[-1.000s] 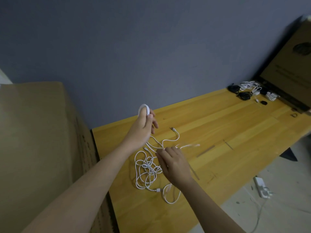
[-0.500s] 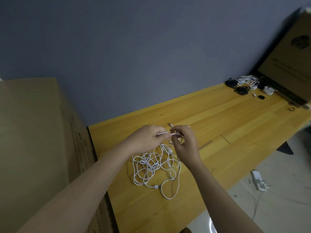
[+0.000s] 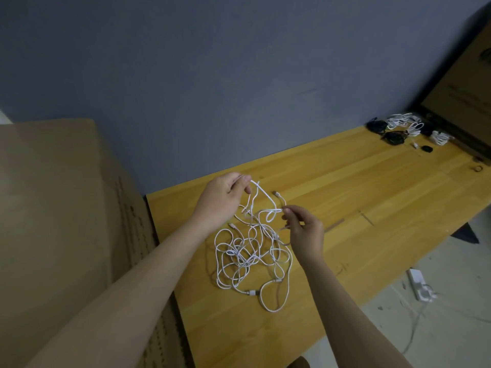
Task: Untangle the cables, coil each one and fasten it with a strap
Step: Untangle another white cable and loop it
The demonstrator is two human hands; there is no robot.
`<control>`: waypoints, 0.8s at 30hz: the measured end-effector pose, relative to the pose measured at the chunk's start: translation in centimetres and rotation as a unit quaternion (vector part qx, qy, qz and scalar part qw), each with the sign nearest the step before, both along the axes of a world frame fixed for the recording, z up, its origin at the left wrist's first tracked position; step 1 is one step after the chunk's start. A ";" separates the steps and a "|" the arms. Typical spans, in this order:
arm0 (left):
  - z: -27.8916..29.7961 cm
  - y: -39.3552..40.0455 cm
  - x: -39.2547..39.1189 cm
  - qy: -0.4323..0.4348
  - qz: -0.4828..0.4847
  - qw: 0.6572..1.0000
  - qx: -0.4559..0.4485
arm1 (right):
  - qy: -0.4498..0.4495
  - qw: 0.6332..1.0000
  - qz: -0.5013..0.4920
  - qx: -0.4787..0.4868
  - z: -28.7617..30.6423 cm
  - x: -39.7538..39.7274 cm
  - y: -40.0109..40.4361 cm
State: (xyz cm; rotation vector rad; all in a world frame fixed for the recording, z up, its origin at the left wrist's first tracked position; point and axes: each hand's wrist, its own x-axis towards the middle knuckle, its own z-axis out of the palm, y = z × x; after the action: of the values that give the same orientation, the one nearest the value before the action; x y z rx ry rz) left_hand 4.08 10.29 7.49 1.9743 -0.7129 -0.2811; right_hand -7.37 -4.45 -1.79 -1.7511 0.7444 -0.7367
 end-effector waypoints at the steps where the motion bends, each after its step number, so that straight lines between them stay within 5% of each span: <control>1: 0.0 0.0 -0.1 -0.003 0.007 1.000 -0.004 | 0.020 1.000 0.005 -0.012 -0.3 -0.1 -0.2; 6: -0.4 -0.1 0.1 -0.004 0.053 0.998 -0.026 | 0.059 0.998 -0.021 -0.017 -1.6 -0.4 -0.9; 14: -0.3 -0.1 0.8 -0.017 0.132 0.991 -0.023 | -0.049 0.991 -0.122 -0.035 1.2 0.6 -2.0; 19: 0.0 0.4 1.7 -0.013 0.158 0.987 -0.028 | -0.087 0.962 0.057 -0.251 4.7 -0.8 -1.7; 24: 0.3 0.1 1.6 -0.010 0.165 0.986 -0.037 | 0.026 0.857 0.204 -0.472 1.8 -3.0 -0.3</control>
State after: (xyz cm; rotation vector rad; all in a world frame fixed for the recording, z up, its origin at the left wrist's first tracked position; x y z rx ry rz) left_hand 5.69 10.43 7.79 1.9882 -0.3933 -0.0348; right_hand -10.38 -4.75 -0.01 -2.7027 -0.0420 -0.8142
